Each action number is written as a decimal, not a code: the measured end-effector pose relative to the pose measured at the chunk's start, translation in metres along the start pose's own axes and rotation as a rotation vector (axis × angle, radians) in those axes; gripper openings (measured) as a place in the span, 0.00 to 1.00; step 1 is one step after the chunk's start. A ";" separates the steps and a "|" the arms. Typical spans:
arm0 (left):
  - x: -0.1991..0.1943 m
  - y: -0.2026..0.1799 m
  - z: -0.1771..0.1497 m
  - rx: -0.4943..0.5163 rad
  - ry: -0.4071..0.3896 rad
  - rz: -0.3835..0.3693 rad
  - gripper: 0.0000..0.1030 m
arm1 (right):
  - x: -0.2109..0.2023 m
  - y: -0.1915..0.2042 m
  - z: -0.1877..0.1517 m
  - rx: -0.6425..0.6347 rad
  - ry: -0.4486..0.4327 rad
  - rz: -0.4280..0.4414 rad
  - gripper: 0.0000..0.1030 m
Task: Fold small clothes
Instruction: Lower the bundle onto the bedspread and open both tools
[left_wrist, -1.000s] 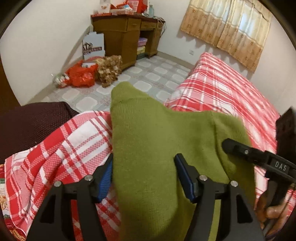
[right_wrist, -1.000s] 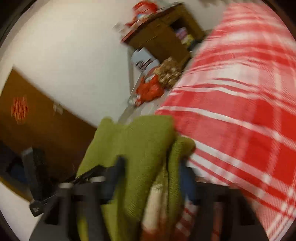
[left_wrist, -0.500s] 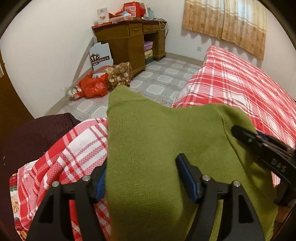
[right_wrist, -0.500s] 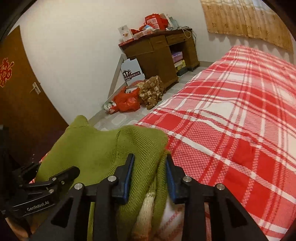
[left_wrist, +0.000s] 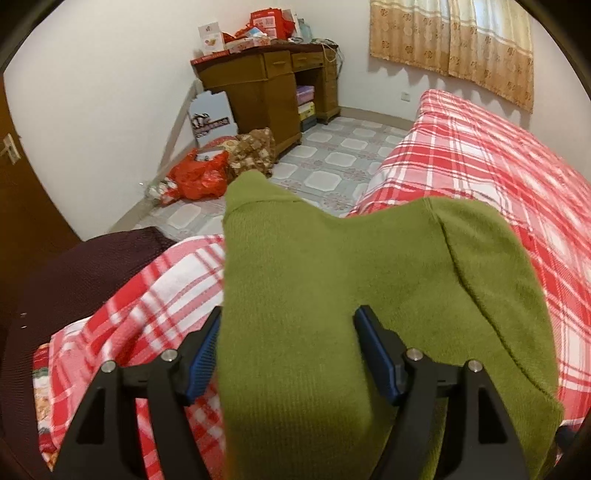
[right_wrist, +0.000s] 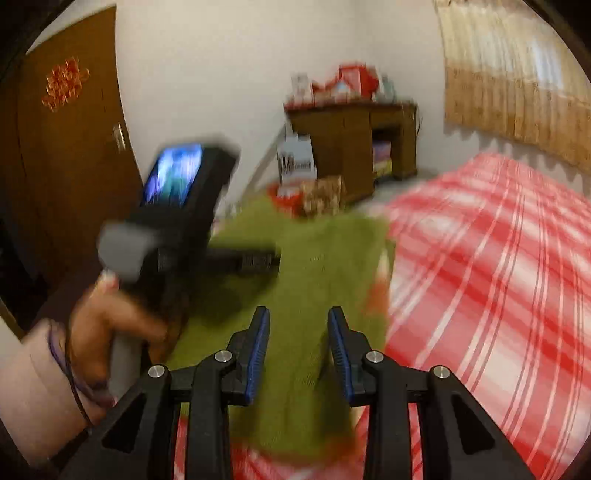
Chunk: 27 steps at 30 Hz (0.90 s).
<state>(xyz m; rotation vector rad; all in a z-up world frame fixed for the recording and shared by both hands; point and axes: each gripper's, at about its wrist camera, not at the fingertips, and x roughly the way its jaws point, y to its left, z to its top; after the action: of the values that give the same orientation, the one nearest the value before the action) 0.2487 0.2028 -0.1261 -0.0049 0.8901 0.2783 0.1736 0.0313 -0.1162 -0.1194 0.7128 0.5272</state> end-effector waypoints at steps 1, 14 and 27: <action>-0.008 -0.003 -0.005 0.012 -0.010 0.021 0.71 | 0.008 0.000 -0.008 -0.002 0.039 -0.027 0.32; -0.092 0.006 -0.083 0.041 -0.052 -0.005 0.70 | 0.013 -0.011 -0.033 0.091 0.051 -0.054 0.33; -0.141 0.003 -0.118 0.116 -0.134 0.012 0.70 | -0.077 0.027 -0.047 0.136 -0.025 -0.209 0.71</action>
<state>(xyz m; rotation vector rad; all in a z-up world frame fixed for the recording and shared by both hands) 0.0735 0.1584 -0.0922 0.1254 0.7726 0.2346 0.0837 0.0088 -0.0995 -0.0593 0.7007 0.2796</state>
